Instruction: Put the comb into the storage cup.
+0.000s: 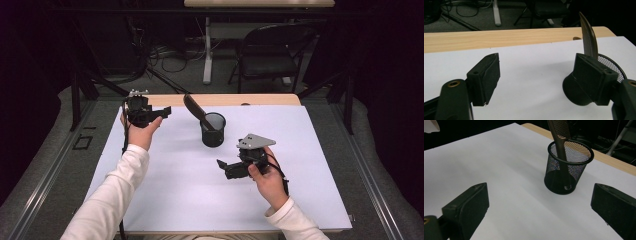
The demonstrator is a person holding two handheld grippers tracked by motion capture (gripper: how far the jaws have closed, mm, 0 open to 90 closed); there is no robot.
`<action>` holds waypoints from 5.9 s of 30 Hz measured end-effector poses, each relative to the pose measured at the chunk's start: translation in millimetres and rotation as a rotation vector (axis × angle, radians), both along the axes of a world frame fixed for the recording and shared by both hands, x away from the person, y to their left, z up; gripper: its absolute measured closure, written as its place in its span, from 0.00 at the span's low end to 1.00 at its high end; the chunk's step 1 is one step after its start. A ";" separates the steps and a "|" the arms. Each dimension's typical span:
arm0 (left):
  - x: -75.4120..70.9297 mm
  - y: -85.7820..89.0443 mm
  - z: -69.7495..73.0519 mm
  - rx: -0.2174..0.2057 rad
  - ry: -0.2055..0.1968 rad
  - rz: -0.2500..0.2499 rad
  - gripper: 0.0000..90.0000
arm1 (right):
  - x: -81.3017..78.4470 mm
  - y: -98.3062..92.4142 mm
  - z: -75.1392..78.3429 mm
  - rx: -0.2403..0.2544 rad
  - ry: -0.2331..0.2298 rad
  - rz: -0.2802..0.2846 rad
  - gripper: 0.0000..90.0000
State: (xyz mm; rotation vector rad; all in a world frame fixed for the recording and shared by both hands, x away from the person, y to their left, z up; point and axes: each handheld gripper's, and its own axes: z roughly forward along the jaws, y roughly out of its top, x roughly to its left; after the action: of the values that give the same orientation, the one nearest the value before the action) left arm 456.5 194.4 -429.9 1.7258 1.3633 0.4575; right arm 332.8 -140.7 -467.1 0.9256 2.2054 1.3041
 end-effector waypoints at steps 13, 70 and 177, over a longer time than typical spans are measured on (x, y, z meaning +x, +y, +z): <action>-9.2 3.9 0.6 -0.029 -0.019 -0.072 0.19 | 3.1 -2.2 -0.5 0.003 0.001 -0.005 0.02; -80.4 -26.6 9.7 0.042 -0.115 -0.628 0.18 | 5.2 -6.2 0.5 0.017 -0.007 -0.011 0.03; -152.7 53.7 -76.4 -0.086 -0.179 -0.358 0.18 | -43.6 -121.1 -43.8 0.074 -0.016 -0.364 0.03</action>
State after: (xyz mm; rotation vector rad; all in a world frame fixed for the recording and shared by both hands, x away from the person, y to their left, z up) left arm 303.8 248.1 -506.3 1.7648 0.9101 0.3355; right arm 289.2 -261.8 -510.9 1.2687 1.8734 1.2170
